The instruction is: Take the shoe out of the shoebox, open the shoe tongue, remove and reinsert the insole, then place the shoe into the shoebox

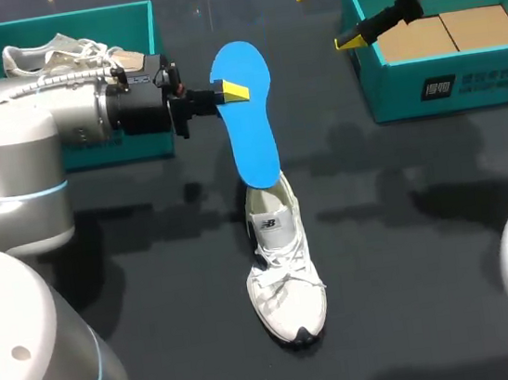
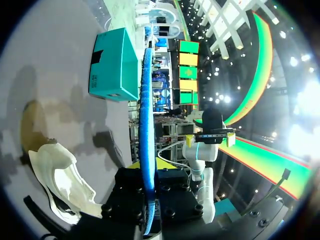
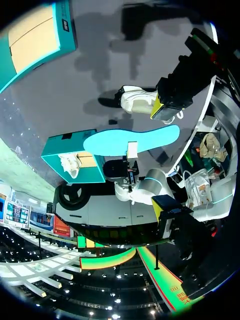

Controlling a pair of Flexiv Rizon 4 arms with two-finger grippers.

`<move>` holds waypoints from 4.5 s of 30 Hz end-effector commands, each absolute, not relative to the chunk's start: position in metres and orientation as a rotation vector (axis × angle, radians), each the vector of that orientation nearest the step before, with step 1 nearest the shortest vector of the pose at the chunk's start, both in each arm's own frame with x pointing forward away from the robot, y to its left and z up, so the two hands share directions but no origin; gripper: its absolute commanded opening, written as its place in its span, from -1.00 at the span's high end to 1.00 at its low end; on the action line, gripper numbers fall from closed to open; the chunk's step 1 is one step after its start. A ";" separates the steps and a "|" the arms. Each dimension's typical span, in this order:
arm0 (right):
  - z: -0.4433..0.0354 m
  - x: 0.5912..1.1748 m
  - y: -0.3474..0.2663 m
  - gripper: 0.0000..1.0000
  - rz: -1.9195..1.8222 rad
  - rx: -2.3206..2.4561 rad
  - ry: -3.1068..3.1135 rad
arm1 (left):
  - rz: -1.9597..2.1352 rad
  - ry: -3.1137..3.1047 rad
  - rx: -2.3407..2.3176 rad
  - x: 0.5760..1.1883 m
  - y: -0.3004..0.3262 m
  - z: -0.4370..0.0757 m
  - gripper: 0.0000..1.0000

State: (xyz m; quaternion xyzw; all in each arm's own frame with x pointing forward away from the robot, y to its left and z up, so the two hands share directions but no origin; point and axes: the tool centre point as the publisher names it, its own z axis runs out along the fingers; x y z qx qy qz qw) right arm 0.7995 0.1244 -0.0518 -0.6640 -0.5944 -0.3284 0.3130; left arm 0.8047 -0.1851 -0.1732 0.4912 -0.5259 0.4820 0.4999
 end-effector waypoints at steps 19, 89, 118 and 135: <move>-0.046 0.769 0.180 -1.00 -0.128 -2.204 -2.079 | 1.167 -1.272 1.188 0.804 -0.185 -0.174 1.00; -0.104 0.734 0.119 -1.00 -0.894 -1.590 -1.408 | 1.167 -1.272 1.188 0.804 -0.185 -0.174 1.00; -0.122 0.751 0.132 -1.00 -1.013 -1.493 -1.240 | 1.236 -1.282 1.176 0.804 -0.183 -0.172 1.00; -0.125 0.753 0.133 -1.00 -1.018 -1.467 -1.212 | 1.765 -1.661 0.866 0.805 -0.172 -0.141 1.00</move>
